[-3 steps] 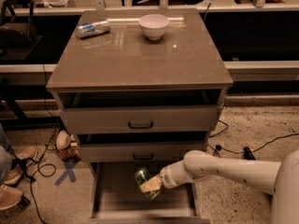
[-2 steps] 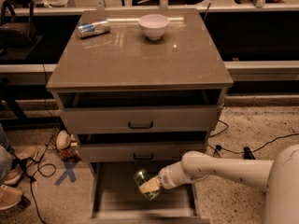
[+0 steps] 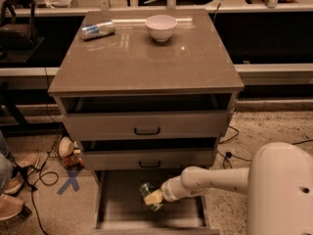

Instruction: Place green can into bottom drawer

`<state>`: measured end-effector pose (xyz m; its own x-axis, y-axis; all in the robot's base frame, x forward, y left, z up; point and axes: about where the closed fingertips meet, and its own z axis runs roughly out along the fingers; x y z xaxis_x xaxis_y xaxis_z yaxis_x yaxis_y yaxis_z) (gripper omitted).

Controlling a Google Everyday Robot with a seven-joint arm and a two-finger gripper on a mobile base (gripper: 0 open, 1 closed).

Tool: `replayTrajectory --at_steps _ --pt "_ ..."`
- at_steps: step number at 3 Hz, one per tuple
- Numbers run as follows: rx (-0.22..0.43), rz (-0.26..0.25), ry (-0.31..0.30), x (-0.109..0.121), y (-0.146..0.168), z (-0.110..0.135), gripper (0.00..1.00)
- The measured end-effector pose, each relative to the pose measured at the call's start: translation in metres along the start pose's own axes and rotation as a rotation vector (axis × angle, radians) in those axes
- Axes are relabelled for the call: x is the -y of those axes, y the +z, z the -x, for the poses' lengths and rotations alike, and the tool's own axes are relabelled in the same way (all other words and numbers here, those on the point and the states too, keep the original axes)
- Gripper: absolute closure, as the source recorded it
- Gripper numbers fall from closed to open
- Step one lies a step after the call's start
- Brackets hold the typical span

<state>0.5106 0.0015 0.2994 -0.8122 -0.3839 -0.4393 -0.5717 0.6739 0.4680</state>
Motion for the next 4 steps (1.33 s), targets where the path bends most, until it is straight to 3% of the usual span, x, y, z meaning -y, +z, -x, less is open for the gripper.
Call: replayTrajectory --at_steps 2,4 --pt "-0.007 -0.023 0.015 0.036 0.060 -0.008 1.00" --pt "-0.081 -0.073 0.028 0.049 0.112 -0.009 0.59"
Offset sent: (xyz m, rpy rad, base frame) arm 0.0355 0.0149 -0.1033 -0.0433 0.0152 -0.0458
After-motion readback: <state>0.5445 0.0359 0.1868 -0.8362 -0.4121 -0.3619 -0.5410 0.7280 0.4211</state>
